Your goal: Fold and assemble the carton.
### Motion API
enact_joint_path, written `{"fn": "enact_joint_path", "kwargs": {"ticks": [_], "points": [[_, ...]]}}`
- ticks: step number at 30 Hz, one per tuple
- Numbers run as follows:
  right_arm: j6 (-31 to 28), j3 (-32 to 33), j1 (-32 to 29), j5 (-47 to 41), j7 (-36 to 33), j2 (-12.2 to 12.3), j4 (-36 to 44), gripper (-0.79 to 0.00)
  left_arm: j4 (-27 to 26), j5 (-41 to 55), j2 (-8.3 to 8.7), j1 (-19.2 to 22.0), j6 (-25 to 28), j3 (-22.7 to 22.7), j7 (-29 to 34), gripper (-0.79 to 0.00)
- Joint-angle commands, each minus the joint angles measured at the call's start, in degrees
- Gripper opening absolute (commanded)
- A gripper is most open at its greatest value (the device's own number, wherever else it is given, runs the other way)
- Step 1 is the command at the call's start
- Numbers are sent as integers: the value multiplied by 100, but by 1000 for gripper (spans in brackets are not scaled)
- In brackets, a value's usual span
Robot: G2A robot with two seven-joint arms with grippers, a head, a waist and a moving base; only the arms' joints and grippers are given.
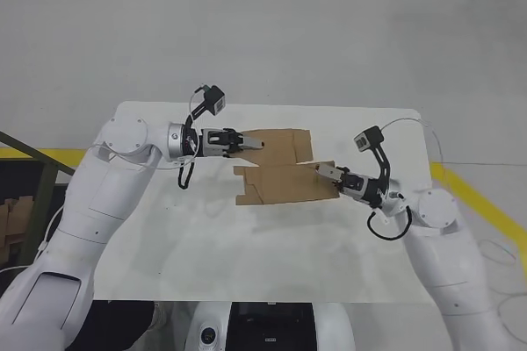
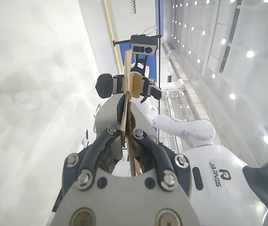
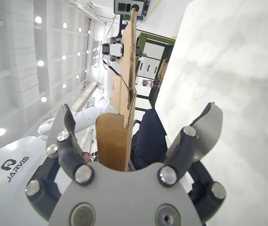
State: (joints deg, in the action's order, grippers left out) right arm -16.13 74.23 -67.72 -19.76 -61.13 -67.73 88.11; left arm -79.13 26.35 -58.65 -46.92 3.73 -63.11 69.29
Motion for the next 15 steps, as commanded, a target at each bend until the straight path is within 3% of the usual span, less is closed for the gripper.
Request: {"fn": "enact_joint_path", "kwargs": {"ticks": [1,13,14,15], "points": [[-28,26,25,62,-74,17,-50,0,32,9,5,-7,-4,-17,43,-785],[-483,24,83,53,-607,96,-289,0,81,-28,9,-26,33,18,215,-785],[-529,8,81,48,-660,101,-275,-43,87,-37,7,-25,31,26,215,-785],[-578,-8,83,50,-723,106,-254,-148,88,-45,6,-22,38,35,220,-785]]}}
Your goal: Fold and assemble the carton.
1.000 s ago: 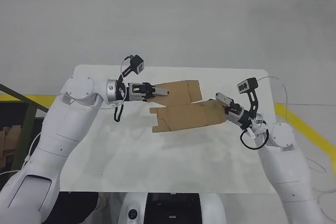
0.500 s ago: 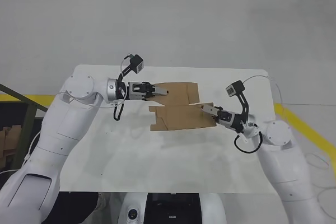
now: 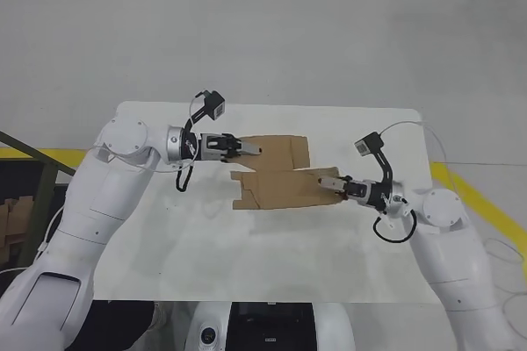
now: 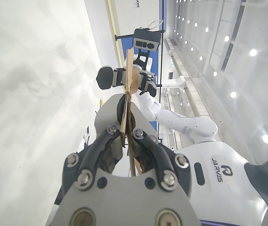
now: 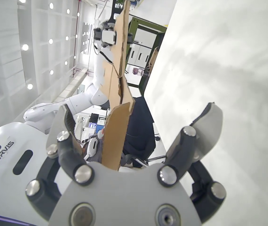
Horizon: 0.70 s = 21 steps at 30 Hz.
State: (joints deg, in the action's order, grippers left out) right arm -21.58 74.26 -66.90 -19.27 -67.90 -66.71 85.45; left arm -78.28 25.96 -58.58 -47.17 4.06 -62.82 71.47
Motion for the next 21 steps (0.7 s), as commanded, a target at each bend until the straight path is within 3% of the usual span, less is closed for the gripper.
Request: {"fn": "enact_joint_path", "kwargs": {"ticks": [1,5,9,21], "points": [[-60,-16,2,8,-81,11,17,-172,6,-23,-2,7,7,16,10,-785],[-127,-44,5,38,-194,36,51,-252,12,-68,-7,21,28,40,-4,-785],[-125,-65,16,74,-212,58,58,-419,17,-92,-11,32,32,59,-6,-785],[-128,-150,58,105,-285,116,38,-619,31,-141,-19,45,88,92,4,-785]]}}
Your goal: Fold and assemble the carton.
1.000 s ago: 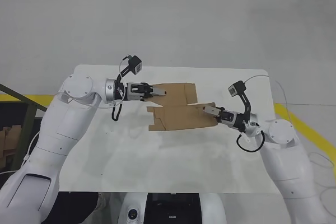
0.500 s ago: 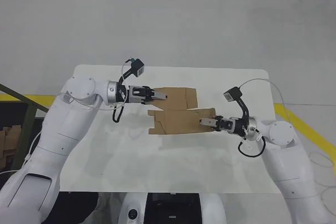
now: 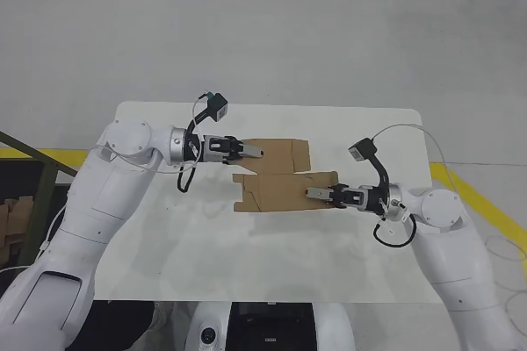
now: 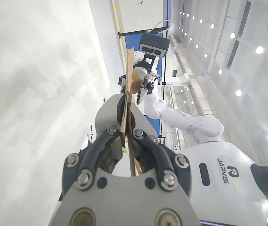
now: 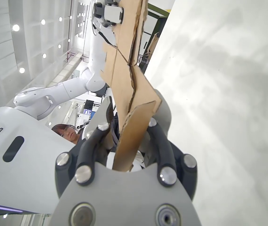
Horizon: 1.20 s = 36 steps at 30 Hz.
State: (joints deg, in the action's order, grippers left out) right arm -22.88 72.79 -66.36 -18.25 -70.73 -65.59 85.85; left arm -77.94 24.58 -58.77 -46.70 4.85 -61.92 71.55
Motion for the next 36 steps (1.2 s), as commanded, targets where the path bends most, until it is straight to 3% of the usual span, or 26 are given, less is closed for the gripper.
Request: {"fn": "enact_joint_path", "kwargs": {"ticks": [1,8,12,13,15,16,17,36], "points": [[3,-9,7,2,0,8,-5,-637,-2,-11,-1,-1,19,5,-2,-785],[59,-40,22,6,26,40,-17,-779,-3,-13,-6,-3,79,10,-14,-785],[116,-58,33,-15,56,55,-42,-785,3,-11,-8,-4,106,10,-20,-785],[130,-61,39,-20,67,59,-48,-785,4,-7,-9,-6,118,8,-29,-677],[150,-72,47,-21,80,66,-56,-785,5,11,-10,-11,137,-1,-45,-354],[167,-78,48,-21,87,70,-61,-785,6,19,-10,-14,146,-6,-50,-55],[190,-82,47,-26,105,74,-67,-785,10,29,-9,-17,151,-13,-51,0],[531,-154,57,204,522,136,-89,-785,-33,369,41,-187,64,-302,-10,0]]}}
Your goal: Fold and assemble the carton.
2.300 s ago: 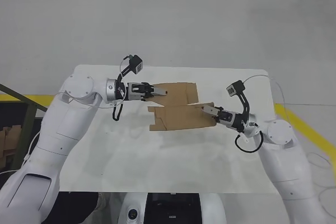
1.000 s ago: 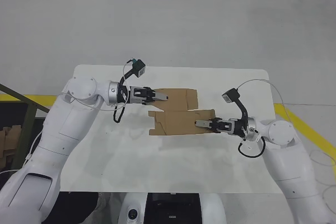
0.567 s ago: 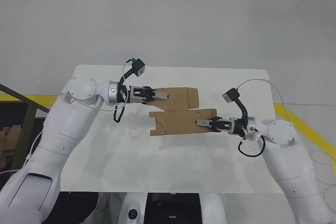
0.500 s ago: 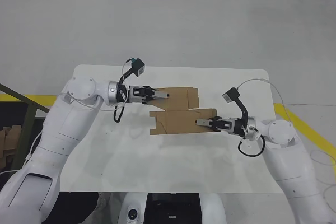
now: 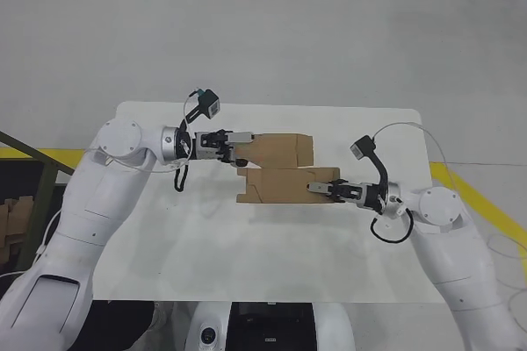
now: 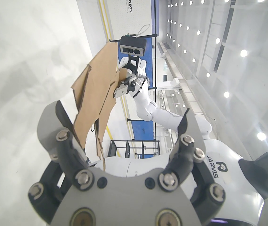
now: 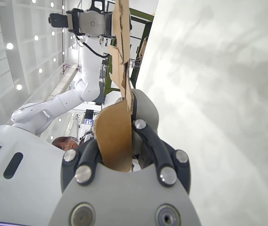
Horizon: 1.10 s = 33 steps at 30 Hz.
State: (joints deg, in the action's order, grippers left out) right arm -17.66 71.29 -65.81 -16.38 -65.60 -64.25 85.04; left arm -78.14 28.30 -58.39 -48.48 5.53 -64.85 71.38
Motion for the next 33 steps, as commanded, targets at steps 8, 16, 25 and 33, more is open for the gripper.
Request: {"fn": "enact_joint_path", "kwargs": {"ticks": [8,16,25,33], "points": [[82,-51,-2,179,112,29,-13,-785,-183,5,50,-97,-18,-188,34,0],[116,-135,10,242,167,43,9,-785,-329,32,80,-144,-41,-302,46,0],[106,-199,-26,225,212,61,174,-785,-312,46,40,-83,-87,-122,-1,0],[134,-199,-60,189,239,86,353,-785,-167,-8,20,1,-72,-45,-31,0]]}}
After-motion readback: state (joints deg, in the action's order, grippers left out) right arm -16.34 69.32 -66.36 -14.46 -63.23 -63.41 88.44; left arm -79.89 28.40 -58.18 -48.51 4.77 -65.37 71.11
